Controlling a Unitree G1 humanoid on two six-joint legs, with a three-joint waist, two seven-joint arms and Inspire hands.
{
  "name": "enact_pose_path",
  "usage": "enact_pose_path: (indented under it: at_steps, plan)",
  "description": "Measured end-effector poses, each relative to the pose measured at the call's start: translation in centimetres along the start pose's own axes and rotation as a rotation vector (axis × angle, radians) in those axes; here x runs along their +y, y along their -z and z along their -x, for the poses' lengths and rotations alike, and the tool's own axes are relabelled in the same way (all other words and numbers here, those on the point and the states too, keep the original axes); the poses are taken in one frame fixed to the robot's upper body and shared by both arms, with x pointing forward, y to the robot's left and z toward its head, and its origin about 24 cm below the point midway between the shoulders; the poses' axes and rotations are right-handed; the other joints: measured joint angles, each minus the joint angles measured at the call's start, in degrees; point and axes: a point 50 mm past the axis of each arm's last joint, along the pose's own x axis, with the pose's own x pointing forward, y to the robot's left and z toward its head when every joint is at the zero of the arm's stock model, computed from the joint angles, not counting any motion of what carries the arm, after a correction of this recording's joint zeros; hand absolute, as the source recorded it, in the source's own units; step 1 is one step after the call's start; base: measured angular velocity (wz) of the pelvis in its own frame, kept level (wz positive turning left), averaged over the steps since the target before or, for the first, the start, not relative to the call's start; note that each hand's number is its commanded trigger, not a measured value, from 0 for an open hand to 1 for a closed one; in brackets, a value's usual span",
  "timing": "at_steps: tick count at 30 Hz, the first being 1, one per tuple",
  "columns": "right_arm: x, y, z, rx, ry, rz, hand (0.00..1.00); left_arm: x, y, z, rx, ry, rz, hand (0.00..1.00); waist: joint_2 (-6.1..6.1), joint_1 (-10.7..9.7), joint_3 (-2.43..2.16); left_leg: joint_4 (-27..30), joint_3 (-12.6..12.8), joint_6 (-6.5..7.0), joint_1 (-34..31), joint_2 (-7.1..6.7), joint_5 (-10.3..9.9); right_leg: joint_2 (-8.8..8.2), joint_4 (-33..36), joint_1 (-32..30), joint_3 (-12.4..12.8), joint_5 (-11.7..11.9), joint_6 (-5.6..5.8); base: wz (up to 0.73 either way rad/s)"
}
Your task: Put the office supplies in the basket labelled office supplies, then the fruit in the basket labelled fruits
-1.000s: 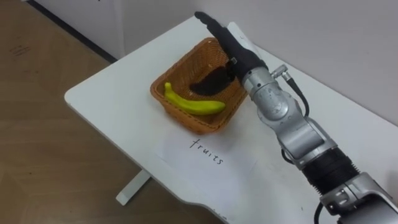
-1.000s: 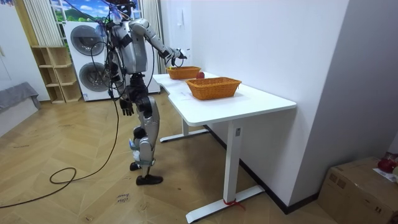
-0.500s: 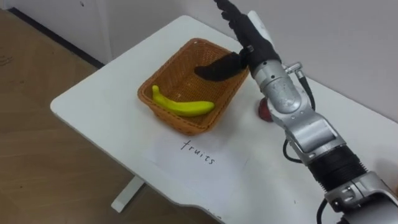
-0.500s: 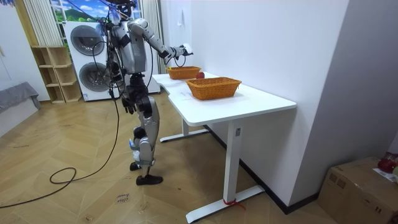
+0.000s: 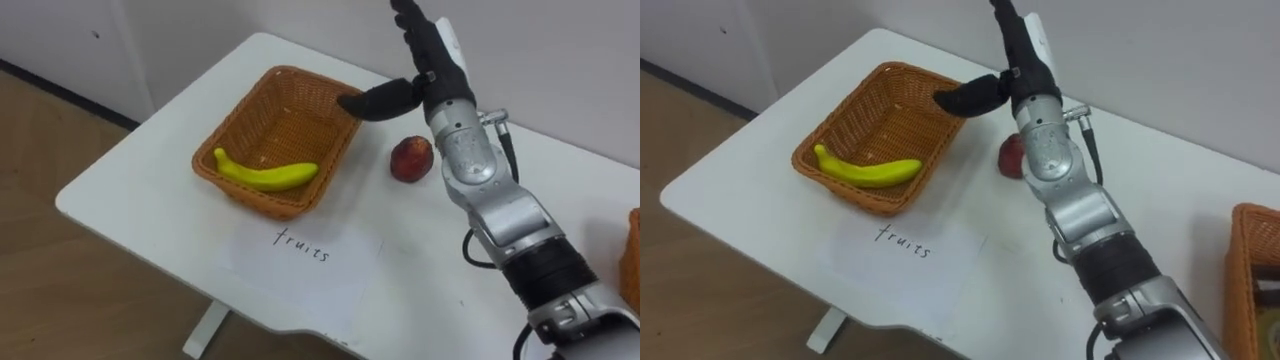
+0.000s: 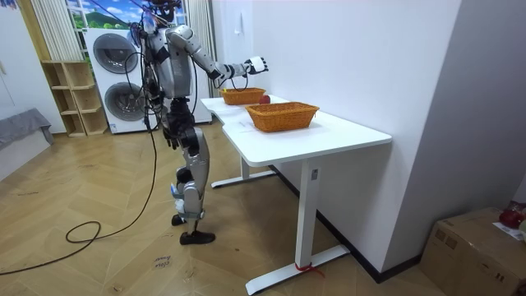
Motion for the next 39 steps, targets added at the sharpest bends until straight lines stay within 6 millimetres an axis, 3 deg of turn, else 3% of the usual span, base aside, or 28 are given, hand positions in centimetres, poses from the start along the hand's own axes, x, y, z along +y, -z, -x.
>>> enact_pose_path:
  at_steps: [3, 7, 12, 22, 27, 35, 39]
  plan:
    - [-0.3, 0.0, 0.0, -0.001, 0.018, -0.011, 0.0, -0.1, 0.2, 0.1, 0.002, -0.004, 0.001, 0.0, 0.7, -0.6, -0.43, 0.0, 0.0, 0.0, 0.0, 0.0, 0.0, 0.0, 0.0, 0.0, 0.0, 0.0, 0.0, 0.0]
    - [-0.7, 0.0, -0.1, 0.002, 0.056, -0.039, 0.0, -0.3, 0.3, 0.1, 0.004, -0.005, 0.001, 0.0, 0.74, -1.3, -0.39, 0.0, 0.1, 0.01, 0.3, 0.0, 0.0, -0.05, 0.0, 0.2, 0.2, 0.0, 0.0, -0.02]
    - [-1.3, -0.1, -0.2, -0.002, 0.086, -0.066, 0.0, -0.8, 0.2, 0.2, 0.004, 0.007, -0.018, 0.0, 1.28, -1.7, 0.03, -0.4, 1.0, 0.03, 0.8, 0.06, 0.0, -0.06, 0.1, 0.3, 0.9, 0.0, 0.0, -0.08]
    - [-1.8, 0.3, -0.3, 0.015, 0.072, -0.074, 0.0, -1.4, -0.9, 0.2, -0.024, 0.058, -0.014, 0.0, 2.01, -4.4, 0.01, -0.4, 2.1, 0.07, 0.8, 0.14, 0.0, 0.0, 0.2, -0.1, 1.5, 0.1, -0.08, -0.03]
    - [-1.9, 0.6, -0.3, 0.026, 0.07, -0.065, 0.0, -1.4, -1.4, 0.1, -0.041, 0.057, -0.015, 0.0, 1.93, -4.7, -0.06, -0.2, 2.9, 0.08, 0.9, 0.16, 0.0, -0.08, 0.2, -0.3, 1.7, 0.1, -0.08, -0.04]
    - [-3.1, 0.8, -0.4, 0.035, 0.131, -0.078, 0.0, -1.3, -1.4, 0.1, -0.04, 0.072, -0.014, 0.0, 1.02, -6.0, -0.62, -0.1, 2.9, 0.09, 1.0, 0.17, 0.0, -0.14, 0.1, 0.0, 1.5, 0.1, -0.08, 0.02]
    - [-3.4, 0.9, -0.3, 0.039, 0.152, -0.072, 0.0, -1.4, -1.1, 0.1, -0.03, 0.075, -0.017, 0.0, 0.88, -6.1, -0.45, -0.2, 3.1, 0.1, 2.1, 0.21, 0.0, -0.12, 0.2, 1.0, 1.6, 0.1, -0.08, 0.0]
